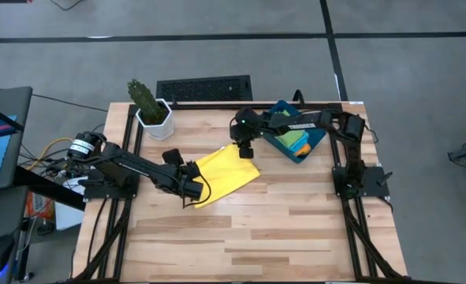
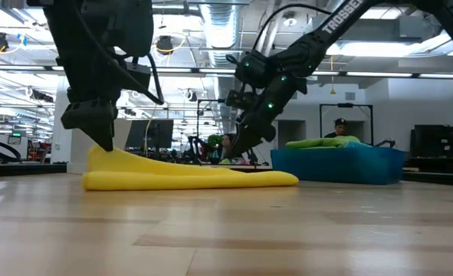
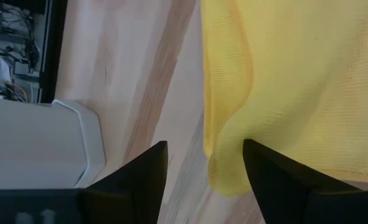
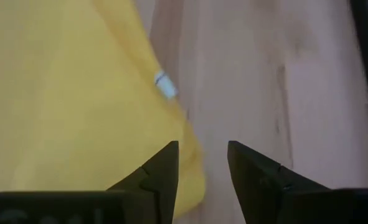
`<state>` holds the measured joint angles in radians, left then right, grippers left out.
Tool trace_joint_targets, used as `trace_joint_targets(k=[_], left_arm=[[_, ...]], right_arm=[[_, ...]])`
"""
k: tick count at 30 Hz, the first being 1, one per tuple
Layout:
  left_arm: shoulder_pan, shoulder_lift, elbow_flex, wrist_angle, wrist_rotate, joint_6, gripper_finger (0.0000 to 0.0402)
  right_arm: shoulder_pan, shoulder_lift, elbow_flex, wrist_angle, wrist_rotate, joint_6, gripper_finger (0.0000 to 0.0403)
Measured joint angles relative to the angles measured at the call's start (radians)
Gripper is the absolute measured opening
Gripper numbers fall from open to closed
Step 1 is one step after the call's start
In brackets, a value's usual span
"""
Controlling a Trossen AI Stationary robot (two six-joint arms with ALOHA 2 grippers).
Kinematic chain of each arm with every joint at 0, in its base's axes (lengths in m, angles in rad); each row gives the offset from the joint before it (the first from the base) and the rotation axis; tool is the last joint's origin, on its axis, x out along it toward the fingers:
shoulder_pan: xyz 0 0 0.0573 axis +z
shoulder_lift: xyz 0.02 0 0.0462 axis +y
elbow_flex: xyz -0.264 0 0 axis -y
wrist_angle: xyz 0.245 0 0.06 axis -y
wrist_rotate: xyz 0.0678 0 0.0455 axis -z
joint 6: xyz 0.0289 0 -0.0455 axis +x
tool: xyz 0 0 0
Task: Fold microfiber towels
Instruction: Fold the yellow microfiber towel
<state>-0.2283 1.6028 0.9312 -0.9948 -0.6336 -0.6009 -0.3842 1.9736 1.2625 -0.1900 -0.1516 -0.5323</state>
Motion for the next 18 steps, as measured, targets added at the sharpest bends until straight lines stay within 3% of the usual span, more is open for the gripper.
trace_joint_targets(k=[2, 6, 9, 14, 18], left_arm=[[0.0, 0.0, -0.005, 0.002, -0.001, 0.013, 0.0203], [0.0, 0.0, -0.019, 0.019, -0.002, 0.017, 0.0203], [0.0, 0.0, -0.025, 0.027, -0.001, 0.022, 0.0203], [0.0, 0.0, -0.035, 0.028, -0.006, 0.042, 0.0203], [0.0, 0.0, -0.034, 0.06, -0.007, 0.084, 0.0203]], right_arm=[[-0.003, 0.014, 0.011, 0.014, 0.001, 0.004, 0.0163], [-0.013, 0.017, 0.045, -0.152, -0.036, 0.047, 0.0163], [-0.011, -0.011, 0.043, -0.327, -0.152, 0.086, 0.0157], [0.02, -0.059, -0.018, -0.436, -0.388, 0.183, 0.0135], [0.079, -0.09, -0.134, -0.384, -0.339, 0.231, 0.0113]])
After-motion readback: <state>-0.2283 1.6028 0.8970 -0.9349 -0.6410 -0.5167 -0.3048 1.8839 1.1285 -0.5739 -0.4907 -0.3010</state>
